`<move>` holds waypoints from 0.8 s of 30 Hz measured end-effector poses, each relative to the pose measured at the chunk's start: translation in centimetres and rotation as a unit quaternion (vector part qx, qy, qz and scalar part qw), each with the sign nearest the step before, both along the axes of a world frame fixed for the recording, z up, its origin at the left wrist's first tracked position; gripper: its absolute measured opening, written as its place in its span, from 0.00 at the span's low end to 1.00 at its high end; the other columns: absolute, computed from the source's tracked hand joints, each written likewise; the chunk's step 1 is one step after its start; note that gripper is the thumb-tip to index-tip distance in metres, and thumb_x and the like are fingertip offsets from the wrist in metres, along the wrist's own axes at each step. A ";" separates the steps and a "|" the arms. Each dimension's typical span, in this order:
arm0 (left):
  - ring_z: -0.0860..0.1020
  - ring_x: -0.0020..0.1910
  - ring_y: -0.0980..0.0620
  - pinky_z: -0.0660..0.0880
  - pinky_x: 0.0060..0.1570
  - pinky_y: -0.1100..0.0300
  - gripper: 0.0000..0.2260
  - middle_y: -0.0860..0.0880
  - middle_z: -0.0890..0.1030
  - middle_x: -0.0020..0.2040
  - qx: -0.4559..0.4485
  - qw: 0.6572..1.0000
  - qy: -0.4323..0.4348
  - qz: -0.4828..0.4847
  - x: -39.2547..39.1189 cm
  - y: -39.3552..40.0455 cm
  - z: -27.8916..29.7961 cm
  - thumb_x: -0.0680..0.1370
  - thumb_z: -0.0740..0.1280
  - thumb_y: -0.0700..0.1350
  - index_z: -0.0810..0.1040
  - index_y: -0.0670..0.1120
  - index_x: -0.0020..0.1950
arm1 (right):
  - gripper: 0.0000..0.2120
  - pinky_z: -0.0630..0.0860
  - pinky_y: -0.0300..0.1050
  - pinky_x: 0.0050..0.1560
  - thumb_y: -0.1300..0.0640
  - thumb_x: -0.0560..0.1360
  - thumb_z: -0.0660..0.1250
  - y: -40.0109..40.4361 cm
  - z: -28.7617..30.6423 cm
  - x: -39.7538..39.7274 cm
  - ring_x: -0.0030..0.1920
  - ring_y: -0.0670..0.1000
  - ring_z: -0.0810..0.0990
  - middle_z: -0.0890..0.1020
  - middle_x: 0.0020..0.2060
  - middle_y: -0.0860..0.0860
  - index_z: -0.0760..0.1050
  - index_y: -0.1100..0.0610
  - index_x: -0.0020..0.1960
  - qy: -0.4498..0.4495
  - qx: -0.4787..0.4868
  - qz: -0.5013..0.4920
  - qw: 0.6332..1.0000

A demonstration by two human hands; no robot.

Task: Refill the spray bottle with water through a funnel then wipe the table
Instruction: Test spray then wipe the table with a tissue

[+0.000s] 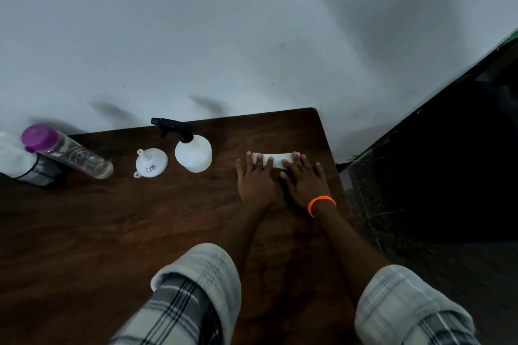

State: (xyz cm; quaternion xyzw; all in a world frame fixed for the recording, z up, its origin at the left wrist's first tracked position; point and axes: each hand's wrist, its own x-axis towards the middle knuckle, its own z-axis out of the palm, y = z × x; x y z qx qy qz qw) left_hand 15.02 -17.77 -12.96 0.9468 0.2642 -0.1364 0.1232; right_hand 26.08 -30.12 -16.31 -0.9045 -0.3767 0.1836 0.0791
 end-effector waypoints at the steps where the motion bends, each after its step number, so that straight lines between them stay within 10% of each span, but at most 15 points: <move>1: 0.39 0.82 0.40 0.38 0.78 0.37 0.32 0.44 0.49 0.84 0.006 1.000 -0.002 -0.004 0.5 0.2 -0.2 0.82 0.52 0.59 0.49 0.52 0.84 | 0.26 0.42 0.58 0.79 0.38 0.84 0.49 0.0 0.0 0.5 0.82 0.48 0.46 0.51 0.83 0.46 0.57 0.41 0.80 0.000 -0.001 -0.002 1.000; 24: 0.39 0.82 0.41 0.34 0.77 0.40 0.31 0.46 0.45 0.84 -0.055 0.994 0.014 -0.089 -1.8 -12.4 0.8 0.83 0.53 0.59 0.47 0.53 0.84 | 0.34 0.43 0.54 0.81 0.32 0.80 0.43 -14.7 0.4 -3.0 0.82 0.49 0.45 0.50 0.82 0.50 0.53 0.46 0.82 -0.012 -0.051 -0.051 0.997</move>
